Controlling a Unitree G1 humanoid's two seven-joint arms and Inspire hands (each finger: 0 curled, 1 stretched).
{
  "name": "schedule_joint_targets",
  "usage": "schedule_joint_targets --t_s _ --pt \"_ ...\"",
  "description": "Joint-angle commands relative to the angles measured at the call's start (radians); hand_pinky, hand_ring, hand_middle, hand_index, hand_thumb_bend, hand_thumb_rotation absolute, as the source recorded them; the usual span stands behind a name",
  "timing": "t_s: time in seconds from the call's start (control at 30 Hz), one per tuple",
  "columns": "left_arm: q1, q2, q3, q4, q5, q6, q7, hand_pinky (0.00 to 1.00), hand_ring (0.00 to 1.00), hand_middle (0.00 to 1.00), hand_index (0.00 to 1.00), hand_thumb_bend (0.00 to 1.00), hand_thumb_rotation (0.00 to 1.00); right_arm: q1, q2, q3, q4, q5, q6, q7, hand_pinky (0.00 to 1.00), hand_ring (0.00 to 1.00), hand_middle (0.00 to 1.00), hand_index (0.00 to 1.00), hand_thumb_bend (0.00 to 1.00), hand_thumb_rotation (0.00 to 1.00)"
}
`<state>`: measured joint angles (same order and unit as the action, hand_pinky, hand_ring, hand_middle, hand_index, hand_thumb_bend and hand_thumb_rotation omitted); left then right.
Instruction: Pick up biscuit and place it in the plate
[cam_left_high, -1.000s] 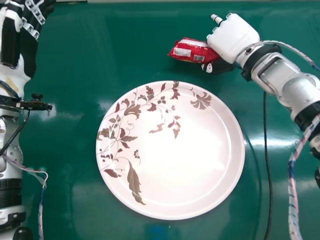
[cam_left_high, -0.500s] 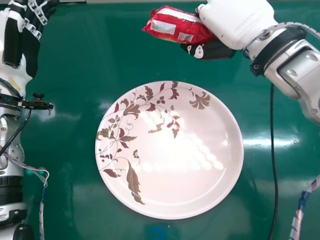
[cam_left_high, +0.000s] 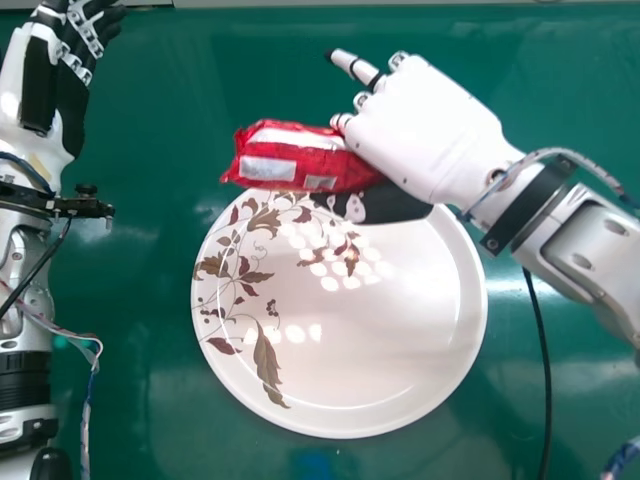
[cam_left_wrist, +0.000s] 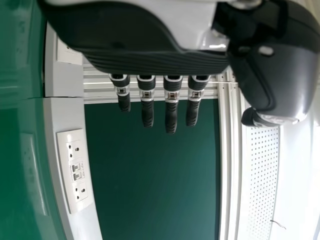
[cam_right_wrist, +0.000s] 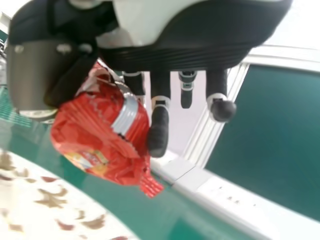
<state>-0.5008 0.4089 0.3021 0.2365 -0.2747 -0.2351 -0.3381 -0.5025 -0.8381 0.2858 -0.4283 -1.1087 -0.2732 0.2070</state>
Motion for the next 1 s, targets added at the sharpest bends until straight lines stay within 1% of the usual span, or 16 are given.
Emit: schedule_joint_targets --t_s 0.0,0.1,0.2,0.3,0.5,0.67,0.73,0.77,0.8,0.83,0.87,0.9,0.93,0.97 --pt "-0.01 0.004 -0.005 -0.006 0.011 0.005 0.007 1.0 0.92 0.88 0.91 0.56 0.54 0.044 0.004 -0.017 -0.047 0.023 -0.021 0.042 0.03 0.09 0.15 0.47 0.5 0.12" --pt "-0.028 0.004 -0.007 0.03 0.011 -0.023 -0.01 1.0 0.93 0.89 0.92 0.55 0.55 0.113 0.021 -0.027 -0.089 0.038 -0.029 0.083 0.02 0.09 0.15 0.47 0.5 0.12" --pt "-0.045 0.001 -0.005 0.061 0.003 -0.037 -0.026 1.0 0.94 0.89 0.93 0.56 0.54 0.172 0.027 -0.033 -0.094 0.035 -0.057 0.069 0.02 0.09 0.14 0.47 0.5 0.12" --pt "-0.055 -0.004 -0.003 0.076 0.0 -0.039 -0.029 1.0 0.94 0.89 0.93 0.56 0.52 0.208 0.022 -0.034 -0.08 -0.004 -0.091 0.042 0.02 0.08 0.13 0.47 0.5 0.12" --pt "-0.06 -0.006 -0.003 0.09 0.005 -0.049 -0.033 1.0 0.94 0.89 0.94 0.6 0.53 0.238 0.033 -0.049 -0.034 -0.003 -0.113 0.035 0.02 0.08 0.13 0.47 0.5 0.12" --pt "-0.057 -0.005 -0.002 0.095 0.008 -0.062 -0.034 1.0 0.95 0.9 0.94 0.56 0.53 0.236 0.051 -0.057 -0.009 0.021 -0.115 0.05 0.03 0.1 0.15 0.47 0.5 0.12" --pt "-0.057 -0.004 -0.002 0.099 0.011 -0.072 -0.034 1.0 0.94 0.9 0.93 0.54 0.53 0.243 0.077 -0.066 0.001 0.058 -0.106 0.043 0.05 0.12 0.17 0.47 0.5 0.12" --pt "-0.056 -0.004 -0.001 0.1 0.009 -0.074 -0.035 1.0 0.95 0.9 0.93 0.53 0.54 0.246 0.09 -0.07 -0.002 0.084 -0.089 0.068 0.08 0.15 0.27 0.48 0.51 0.06" --pt "-0.056 -0.004 -0.001 0.1 0.008 -0.075 -0.036 1.0 0.95 0.9 0.94 0.53 0.53 0.247 0.099 -0.073 -0.005 0.102 -0.078 0.088 0.14 0.26 0.34 0.5 0.51 0.03" --pt "-0.056 -0.003 -0.001 0.101 0.007 -0.076 -0.037 1.0 0.95 0.9 0.94 0.53 0.53 0.246 0.105 -0.075 -0.013 0.124 -0.061 0.127 0.16 0.32 0.38 0.51 0.51 0.01" --pt "-0.056 -0.002 -0.002 0.103 0.009 -0.079 -0.037 1.0 0.95 0.9 0.94 0.53 0.53 0.241 0.108 -0.078 -0.029 0.157 -0.033 0.193 0.21 0.36 0.42 0.52 0.51 0.01" --pt "-0.056 -0.002 -0.002 0.104 0.011 -0.081 -0.036 1.0 0.94 0.9 0.94 0.53 0.53 0.235 0.108 -0.08 -0.045 0.183 -0.009 0.25 0.36 0.51 0.58 0.65 0.72 0.19" --pt "-0.056 -0.003 -0.003 0.104 0.011 -0.082 -0.035 1.0 0.94 0.9 0.93 0.54 0.53 0.229 0.107 -0.083 -0.06 0.204 0.011 0.3 0.51 0.68 0.76 0.81 0.89 0.37" --pt "-0.056 -0.004 -0.003 0.104 0.01 -0.081 -0.035 1.0 0.94 0.9 0.93 0.55 0.54 0.224 0.106 -0.087 -0.075 0.221 0.028 0.34 0.62 0.8 0.87 0.9 0.94 0.47"
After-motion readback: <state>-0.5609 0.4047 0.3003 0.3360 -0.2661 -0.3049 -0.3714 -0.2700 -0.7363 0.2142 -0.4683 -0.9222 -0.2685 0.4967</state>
